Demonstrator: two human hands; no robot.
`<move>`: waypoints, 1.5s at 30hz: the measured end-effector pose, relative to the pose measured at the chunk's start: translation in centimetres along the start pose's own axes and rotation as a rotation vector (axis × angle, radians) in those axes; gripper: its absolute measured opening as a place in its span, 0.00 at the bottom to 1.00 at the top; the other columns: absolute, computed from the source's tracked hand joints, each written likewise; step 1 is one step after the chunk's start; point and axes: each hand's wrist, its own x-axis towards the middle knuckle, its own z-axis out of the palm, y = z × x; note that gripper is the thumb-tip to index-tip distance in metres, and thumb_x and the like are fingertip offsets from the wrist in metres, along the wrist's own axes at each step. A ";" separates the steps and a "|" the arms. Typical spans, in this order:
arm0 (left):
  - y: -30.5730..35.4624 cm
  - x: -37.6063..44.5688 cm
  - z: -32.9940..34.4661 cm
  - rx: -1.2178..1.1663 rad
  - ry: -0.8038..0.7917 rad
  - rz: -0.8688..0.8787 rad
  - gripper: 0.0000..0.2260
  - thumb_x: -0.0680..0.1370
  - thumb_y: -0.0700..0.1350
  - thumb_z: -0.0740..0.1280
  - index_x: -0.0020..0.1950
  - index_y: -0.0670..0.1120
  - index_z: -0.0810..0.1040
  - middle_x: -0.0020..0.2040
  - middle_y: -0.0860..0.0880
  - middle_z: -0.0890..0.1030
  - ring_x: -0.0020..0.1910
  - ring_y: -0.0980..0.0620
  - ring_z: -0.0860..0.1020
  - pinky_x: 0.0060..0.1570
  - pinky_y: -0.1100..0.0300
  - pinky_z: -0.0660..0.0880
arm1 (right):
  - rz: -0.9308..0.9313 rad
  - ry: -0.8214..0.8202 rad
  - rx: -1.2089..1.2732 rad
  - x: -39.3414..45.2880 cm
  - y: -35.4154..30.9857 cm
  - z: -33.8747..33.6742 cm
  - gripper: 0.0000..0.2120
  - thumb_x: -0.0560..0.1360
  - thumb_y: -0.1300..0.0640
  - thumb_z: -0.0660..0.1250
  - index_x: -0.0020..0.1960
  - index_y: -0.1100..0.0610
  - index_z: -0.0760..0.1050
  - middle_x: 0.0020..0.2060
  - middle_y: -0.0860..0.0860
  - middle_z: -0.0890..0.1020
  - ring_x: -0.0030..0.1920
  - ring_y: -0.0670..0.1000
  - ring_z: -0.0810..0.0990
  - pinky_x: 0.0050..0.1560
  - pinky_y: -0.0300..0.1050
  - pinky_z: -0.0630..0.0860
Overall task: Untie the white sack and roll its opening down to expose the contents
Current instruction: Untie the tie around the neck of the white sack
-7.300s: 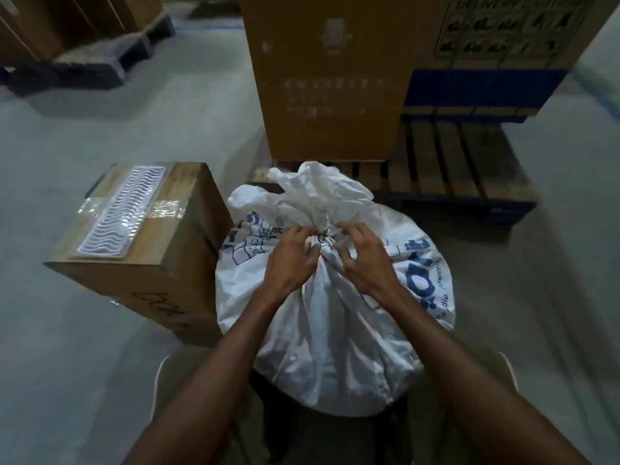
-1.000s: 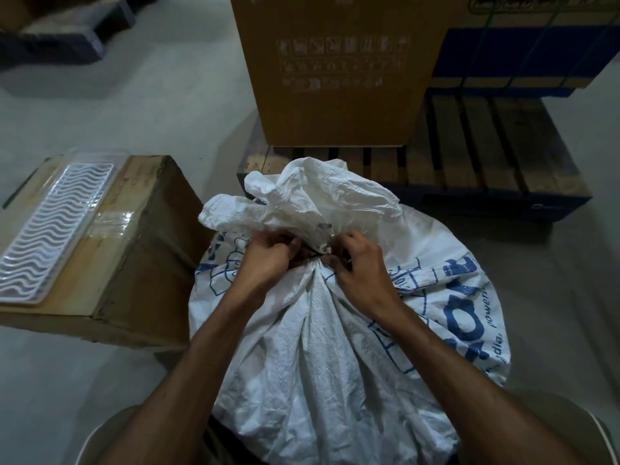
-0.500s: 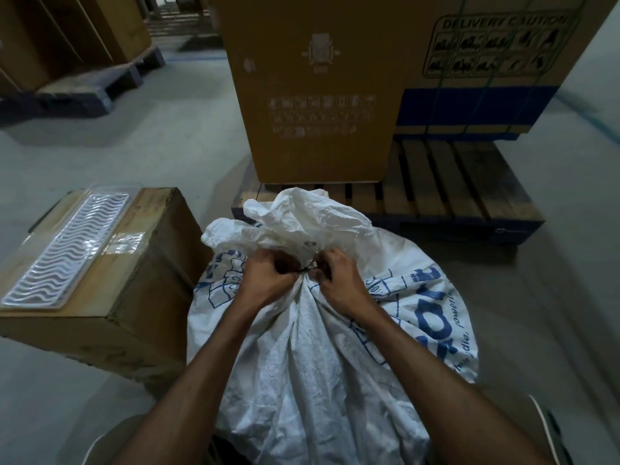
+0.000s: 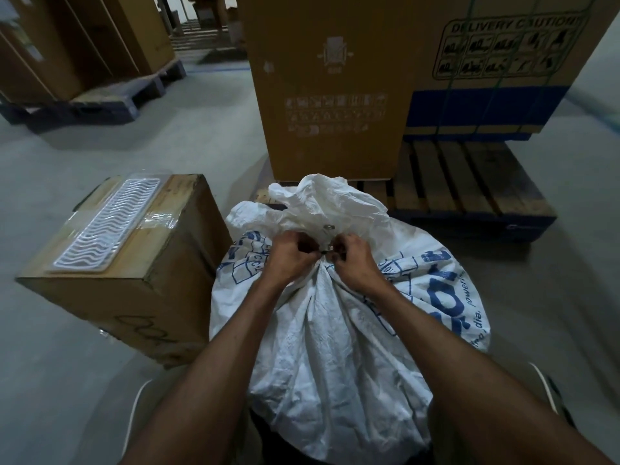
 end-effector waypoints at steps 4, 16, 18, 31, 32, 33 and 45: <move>0.1 -0.3 0.2 -0.042 0.020 0.027 0.06 0.71 0.36 0.76 0.46 0.43 0.88 0.43 0.47 0.88 0.41 0.53 0.85 0.46 0.60 0.81 | 0.013 0.000 0.007 -0.3 0.3 0.0 0.08 0.76 0.67 0.69 0.54 0.62 0.81 0.51 0.58 0.79 0.52 0.57 0.80 0.54 0.54 0.79; -0.2 -0.3 0.7 0.187 0.038 0.215 0.05 0.76 0.43 0.72 0.49 0.43 0.86 0.44 0.47 0.86 0.40 0.52 0.80 0.43 0.62 0.73 | 0.135 -0.006 0.257 0.2 0.0 -0.6 0.05 0.80 0.63 0.68 0.50 0.53 0.78 0.45 0.50 0.82 0.47 0.50 0.80 0.50 0.44 0.76; -0.4 -0.3 0.9 0.214 0.005 0.222 0.07 0.78 0.45 0.69 0.51 0.44 0.85 0.46 0.46 0.84 0.42 0.48 0.81 0.45 0.57 0.76 | 0.147 -0.010 0.271 0.2 0.0 -0.5 0.05 0.80 0.62 0.68 0.50 0.52 0.78 0.44 0.48 0.81 0.47 0.49 0.80 0.50 0.43 0.75; 0.4 0.0 1.3 0.208 0.050 0.141 0.05 0.78 0.43 0.64 0.45 0.44 0.78 0.41 0.46 0.80 0.37 0.48 0.77 0.41 0.50 0.78 | 0.222 -0.005 0.408 1.2 0.8 0.4 0.05 0.79 0.60 0.70 0.55 0.57 0.82 0.44 0.48 0.84 0.44 0.45 0.81 0.40 0.35 0.72; 0.3 0.1 1.1 0.218 0.036 0.149 0.05 0.79 0.45 0.64 0.47 0.45 0.78 0.42 0.47 0.80 0.38 0.47 0.77 0.42 0.52 0.76 | 0.222 0.001 0.418 1.2 0.8 0.3 0.05 0.79 0.60 0.70 0.55 0.58 0.82 0.44 0.48 0.84 0.44 0.45 0.81 0.40 0.34 0.72; 0.2 0.2 1.0 0.213 0.025 0.155 0.06 0.79 0.47 0.65 0.48 0.45 0.78 0.43 0.47 0.79 0.40 0.47 0.77 0.42 0.53 0.74 | 0.220 0.003 0.423 1.2 0.8 0.2 0.05 0.80 0.60 0.70 0.55 0.58 0.82 0.44 0.48 0.84 0.43 0.44 0.81 0.39 0.34 0.72; 1.5 0.2 1.3 0.362 0.015 0.204 0.08 0.83 0.45 0.61 0.55 0.42 0.76 0.47 0.40 0.79 0.42 0.40 0.79 0.42 0.49 0.77 | 0.275 -0.011 0.515 1.1 1.0 -0.1 0.03 0.81 0.59 0.70 0.50 0.57 0.81 0.31 0.47 0.78 0.24 0.40 0.71 0.24 0.35 0.66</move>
